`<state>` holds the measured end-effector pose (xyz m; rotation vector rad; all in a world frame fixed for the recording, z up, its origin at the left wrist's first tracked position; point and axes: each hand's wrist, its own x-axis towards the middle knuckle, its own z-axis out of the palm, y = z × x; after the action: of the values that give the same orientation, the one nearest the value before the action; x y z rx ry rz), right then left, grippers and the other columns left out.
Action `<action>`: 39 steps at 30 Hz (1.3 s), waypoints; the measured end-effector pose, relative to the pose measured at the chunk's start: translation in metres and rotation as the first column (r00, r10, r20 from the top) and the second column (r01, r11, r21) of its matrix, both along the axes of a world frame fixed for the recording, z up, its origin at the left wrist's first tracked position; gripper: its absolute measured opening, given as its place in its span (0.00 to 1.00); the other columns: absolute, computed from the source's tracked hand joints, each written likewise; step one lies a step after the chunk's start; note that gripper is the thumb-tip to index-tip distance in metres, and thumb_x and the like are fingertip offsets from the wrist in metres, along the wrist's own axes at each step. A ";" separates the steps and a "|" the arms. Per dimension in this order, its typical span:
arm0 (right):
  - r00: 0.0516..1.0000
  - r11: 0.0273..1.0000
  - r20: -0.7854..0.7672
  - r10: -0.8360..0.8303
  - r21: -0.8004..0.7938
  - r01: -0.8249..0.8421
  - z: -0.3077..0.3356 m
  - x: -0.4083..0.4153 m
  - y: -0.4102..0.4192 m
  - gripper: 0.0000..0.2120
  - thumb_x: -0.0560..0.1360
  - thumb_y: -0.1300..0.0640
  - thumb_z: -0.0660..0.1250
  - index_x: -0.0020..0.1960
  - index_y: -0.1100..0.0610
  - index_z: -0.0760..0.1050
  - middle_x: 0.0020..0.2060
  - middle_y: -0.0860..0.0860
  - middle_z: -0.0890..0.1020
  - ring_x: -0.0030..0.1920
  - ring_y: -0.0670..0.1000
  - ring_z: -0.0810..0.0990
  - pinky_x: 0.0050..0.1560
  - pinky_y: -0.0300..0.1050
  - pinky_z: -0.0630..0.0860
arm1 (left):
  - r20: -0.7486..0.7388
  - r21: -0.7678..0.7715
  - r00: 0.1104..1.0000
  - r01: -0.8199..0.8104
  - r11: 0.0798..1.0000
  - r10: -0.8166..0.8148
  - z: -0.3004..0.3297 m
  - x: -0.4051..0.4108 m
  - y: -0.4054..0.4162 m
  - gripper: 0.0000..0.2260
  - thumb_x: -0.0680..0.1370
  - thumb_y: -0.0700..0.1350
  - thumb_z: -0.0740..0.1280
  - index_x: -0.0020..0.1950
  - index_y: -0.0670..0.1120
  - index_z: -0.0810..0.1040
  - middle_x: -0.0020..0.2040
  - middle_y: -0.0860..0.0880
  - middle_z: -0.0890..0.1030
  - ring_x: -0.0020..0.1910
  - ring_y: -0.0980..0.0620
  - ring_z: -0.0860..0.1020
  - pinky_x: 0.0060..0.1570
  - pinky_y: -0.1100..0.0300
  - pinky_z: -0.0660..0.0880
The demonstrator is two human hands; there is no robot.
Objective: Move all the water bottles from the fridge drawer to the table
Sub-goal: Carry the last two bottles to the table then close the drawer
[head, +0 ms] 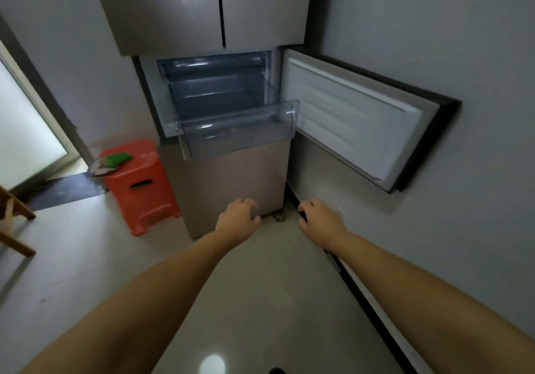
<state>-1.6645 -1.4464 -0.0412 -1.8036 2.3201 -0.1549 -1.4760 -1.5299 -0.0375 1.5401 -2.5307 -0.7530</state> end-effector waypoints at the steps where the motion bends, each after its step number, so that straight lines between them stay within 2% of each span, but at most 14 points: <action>1: 1.000 1.000 0.000 0.008 -0.001 -0.008 0.003 -0.006 -0.018 0.16 0.80 0.53 0.57 0.66 0.56 0.70 0.62 0.55 0.72 0.58 0.57 0.74 0.58 0.52 0.73 | -0.005 -0.003 1.000 -0.015 1.000 0.015 0.002 -0.004 -0.015 0.18 0.79 0.49 0.62 0.68 0.46 0.70 0.65 0.43 0.71 0.65 0.43 0.70 0.63 0.49 0.70; 7: 0.997 0.996 -0.002 0.083 0.025 -0.082 0.006 -0.012 -0.125 0.16 0.80 0.53 0.57 0.65 0.57 0.69 0.62 0.56 0.72 0.59 0.58 0.74 0.58 0.56 0.73 | 0.020 -0.009 0.998 -0.063 0.998 0.063 0.003 -0.010 -0.104 0.18 0.79 0.49 0.63 0.68 0.47 0.70 0.67 0.44 0.71 0.66 0.44 0.70 0.64 0.49 0.70; 11: 0.994 0.994 -0.015 0.109 0.015 -0.109 0.001 -0.018 -0.201 0.16 0.81 0.53 0.56 0.66 0.57 0.68 0.63 0.56 0.71 0.60 0.58 0.73 0.59 0.54 0.72 | 0.034 -0.022 0.997 -0.073 0.997 0.073 0.003 -0.015 -0.181 0.18 0.79 0.48 0.62 0.68 0.46 0.70 0.67 0.43 0.70 0.66 0.43 0.69 0.64 0.49 0.69; 18: 0.998 0.998 0.018 0.064 0.000 -0.064 0.001 -0.040 -0.299 0.17 0.81 0.53 0.56 0.68 0.57 0.68 0.63 0.55 0.71 0.62 0.56 0.71 0.60 0.52 0.71 | 0.092 -0.042 0.996 -0.003 0.999 0.007 0.002 -0.028 -0.275 0.19 0.79 0.48 0.61 0.69 0.46 0.67 0.67 0.44 0.70 0.66 0.44 0.69 0.63 0.48 0.69; 21: 0.997 0.997 0.025 0.072 -0.002 -0.072 -0.006 -0.057 -0.327 0.19 0.81 0.53 0.57 0.70 0.56 0.66 0.65 0.55 0.71 0.64 0.56 0.70 0.60 0.51 0.70 | 0.101 -0.090 0.995 0.022 0.996 -0.013 -0.007 -0.043 -0.302 0.22 0.79 0.47 0.61 0.72 0.46 0.64 0.70 0.44 0.67 0.69 0.44 0.67 0.67 0.50 0.66; 24: 0.992 0.992 0.045 0.120 0.032 -0.121 -0.017 -0.076 -0.344 0.25 0.81 0.53 0.57 0.76 0.55 0.58 0.73 0.55 0.63 0.71 0.56 0.64 0.67 0.53 0.66 | 0.202 -0.171 0.978 0.093 0.981 -0.058 -0.016 -0.054 -0.313 0.27 0.79 0.48 0.61 0.77 0.47 0.57 0.76 0.44 0.59 0.75 0.45 0.58 0.74 0.50 0.55; 27: 0.983 0.981 0.005 0.183 0.061 -0.183 -0.028 -0.099 -0.364 0.29 0.81 0.51 0.57 0.79 0.53 0.50 0.78 0.54 0.53 0.77 0.55 0.53 0.74 0.54 0.58 | 0.343 -0.201 0.939 0.097 0.975 -0.022 -0.033 -0.064 -0.320 0.31 0.80 0.45 0.59 0.79 0.49 0.46 0.79 0.44 0.46 0.78 0.45 0.44 0.76 0.44 0.44; 29: 0.970 0.968 -0.038 0.239 0.084 -0.235 -0.035 -0.109 -0.372 0.31 0.82 0.50 0.55 0.79 0.51 0.44 0.79 0.53 0.46 0.78 0.54 0.45 0.76 0.57 0.50 | 0.413 -0.232 0.911 0.100 0.968 0.005 -0.047 -0.065 -0.317 0.36 0.79 0.43 0.59 0.78 0.51 0.38 0.78 0.44 0.36 0.76 0.45 0.34 0.73 0.39 0.39; 31: 0.954 0.951 -0.081 0.287 0.142 -0.274 -0.046 -0.115 -0.376 0.32 0.82 0.49 0.54 0.79 0.50 0.39 0.78 0.52 0.38 0.78 0.55 0.37 0.75 0.61 0.44 | 0.464 -0.226 0.886 0.095 0.969 0.022 -0.062 -0.066 -0.313 0.39 0.78 0.42 0.59 0.75 0.52 0.30 0.73 0.45 0.24 0.70 0.46 0.23 0.70 0.34 0.36; 33: 0.943 0.938 -0.108 0.314 0.188 -0.291 -0.054 -0.116 -0.380 0.35 0.81 0.46 0.54 0.77 0.49 0.33 0.74 0.51 0.30 0.76 0.56 0.32 0.73 0.65 0.41 | 0.486 -0.208 0.873 0.075 0.975 0.036 -0.070 -0.066 -0.313 0.40 0.78 0.41 0.58 0.72 0.53 0.26 0.67 0.48 0.17 0.65 0.47 0.19 0.69 0.33 0.35; 35: 0.944 0.937 -0.098 0.314 0.192 -0.292 -0.055 -0.119 -0.392 0.37 0.81 0.44 0.53 0.76 0.50 0.30 0.69 0.51 0.25 0.75 0.58 0.30 0.72 0.66 0.39 | 0.482 -0.207 0.875 0.063 0.976 0.046 -0.074 -0.072 -0.321 0.42 0.77 0.40 0.58 0.71 0.55 0.25 0.65 0.49 0.16 0.65 0.48 0.18 0.68 0.33 0.33; 37: 0.952 0.943 -0.086 0.295 0.186 -0.276 -0.053 -0.125 -0.405 0.38 0.81 0.43 0.53 0.75 0.50 0.28 0.69 0.51 0.25 0.75 0.59 0.29 0.72 0.67 0.40 | 0.457 -0.215 0.888 0.045 0.976 0.059 -0.074 -0.082 -0.330 0.43 0.77 0.39 0.59 0.71 0.56 0.24 0.64 0.51 0.15 0.64 0.49 0.18 0.66 0.33 0.31; 39: 0.952 0.941 -0.090 0.294 0.201 -0.271 -0.052 -0.133 -0.413 0.39 0.81 0.44 0.54 0.74 0.50 0.25 0.73 0.53 0.27 0.75 0.59 0.29 0.73 0.67 0.40 | 0.444 -0.218 0.894 0.036 0.975 0.066 -0.076 -0.089 -0.337 0.43 0.77 0.38 0.59 0.70 0.56 0.24 0.63 0.51 0.14 0.63 0.51 0.16 0.63 0.34 0.26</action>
<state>-1.7971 -1.8591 -0.0933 -2.0692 2.0354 0.2122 -1.5652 -1.8674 -0.1131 1.8202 -2.7816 -0.0991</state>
